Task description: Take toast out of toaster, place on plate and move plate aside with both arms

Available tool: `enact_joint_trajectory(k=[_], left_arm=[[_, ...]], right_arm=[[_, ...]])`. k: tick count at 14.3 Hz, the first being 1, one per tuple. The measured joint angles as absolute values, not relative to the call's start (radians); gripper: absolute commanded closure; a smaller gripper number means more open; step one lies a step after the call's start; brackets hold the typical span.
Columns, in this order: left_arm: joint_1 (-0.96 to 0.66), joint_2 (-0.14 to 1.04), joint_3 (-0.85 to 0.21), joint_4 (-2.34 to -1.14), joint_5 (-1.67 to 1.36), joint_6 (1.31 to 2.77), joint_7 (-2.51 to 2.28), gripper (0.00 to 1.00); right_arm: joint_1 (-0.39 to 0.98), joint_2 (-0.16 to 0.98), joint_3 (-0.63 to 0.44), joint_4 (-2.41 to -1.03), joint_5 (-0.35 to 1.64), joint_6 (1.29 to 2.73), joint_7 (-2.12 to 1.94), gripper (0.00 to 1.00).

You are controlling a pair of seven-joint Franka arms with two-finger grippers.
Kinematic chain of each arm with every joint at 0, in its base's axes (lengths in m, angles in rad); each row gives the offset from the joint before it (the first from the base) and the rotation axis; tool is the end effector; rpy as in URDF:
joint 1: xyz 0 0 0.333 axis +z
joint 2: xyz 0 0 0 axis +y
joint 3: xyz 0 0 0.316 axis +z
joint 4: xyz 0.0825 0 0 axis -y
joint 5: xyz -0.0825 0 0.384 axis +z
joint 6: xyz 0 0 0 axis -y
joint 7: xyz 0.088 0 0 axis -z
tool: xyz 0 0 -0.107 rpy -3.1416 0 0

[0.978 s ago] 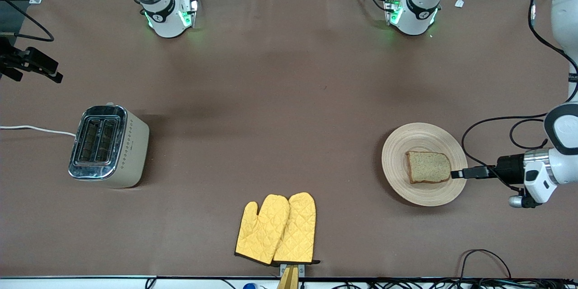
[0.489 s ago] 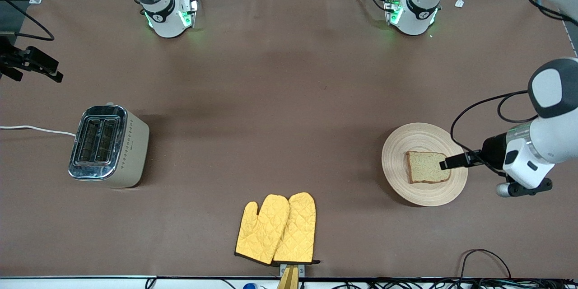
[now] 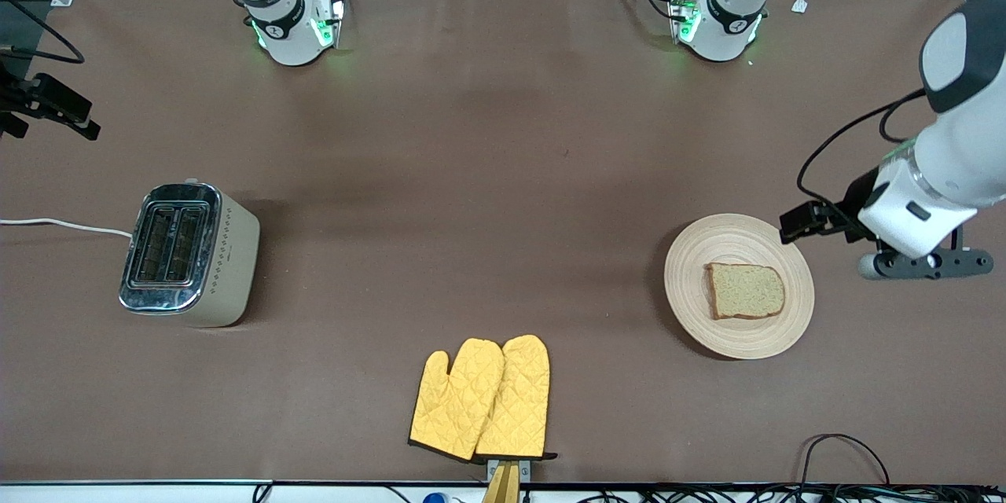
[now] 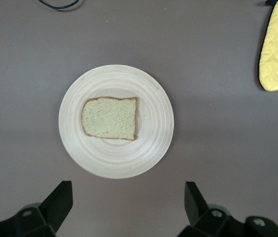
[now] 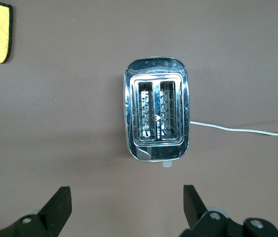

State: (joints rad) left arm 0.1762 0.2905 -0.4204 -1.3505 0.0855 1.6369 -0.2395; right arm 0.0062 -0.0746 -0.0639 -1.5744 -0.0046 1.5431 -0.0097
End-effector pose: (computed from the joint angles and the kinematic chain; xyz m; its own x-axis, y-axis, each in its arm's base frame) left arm 0.6321 -0.1090 0.5733 0.9999 0.0076 0.0121 0.0072 -0.9993 0.0357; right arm 0.5275 -0.0324 0.6606 0.9979 -0.0481 0.0431 -0.0481 -0.9988 0.0003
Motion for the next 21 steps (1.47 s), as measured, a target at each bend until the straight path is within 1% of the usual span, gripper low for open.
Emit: enact_joint_trajectory(k=[3, 4, 7, 9, 14, 17, 19, 21], left_arm=[[0.163, 0.220, -0.411, -1.350, 0.087, 1.578, -0.236, 0.00], [0.129, 0.192, -0.383, -1.351, 0.087, 1.558, -0.236, 0.00], [-0.002, 0.115, -0.250, -1.356, 0.087, 1.471, -0.207, 0.00], [-0.024, 0.075, -0.208, -1.379, 0.087, 1.430, -0.156, 0.00], [-0.024, -0.029, -0.174, -1.511, 0.045, 1.432, -0.131, 0.00], [-0.024, -0.106, -0.155, -1.614, 0.028, 1.474, -0.130, 0.00], [-0.024, -0.133, -0.155, -1.641, 0.028, 1.481, -0.130, 0.00], [-0.024, -0.136, -0.155, -1.637, 0.028, 1.490, -0.130, 0.00]], right_arm=[[0.006, -0.075, -0.063, -1.558, -0.005, 1.528, -0.010, 0.00], [0.006, -0.075, -0.063, -1.556, -0.005, 1.526, -0.010, 0.00], [0.006, -0.075, -0.063, -1.556, -0.005, 1.523, -0.010, 0.00], [0.006, -0.075, -0.063, -1.556, -0.005, 1.523, -0.010, 0.00], [0.006, -0.075, -0.063, -1.557, -0.005, 1.513, -0.007, 0.00], [0.006, -0.075, -0.063, -1.557, -0.005, 1.512, -0.007, 0.00], [0.006, -0.075, -0.063, -1.557, -0.005, 1.512, -0.007, 0.00], [0.006, -0.074, -0.063, -1.558, -0.005, 1.512, -0.006, 0.00]])
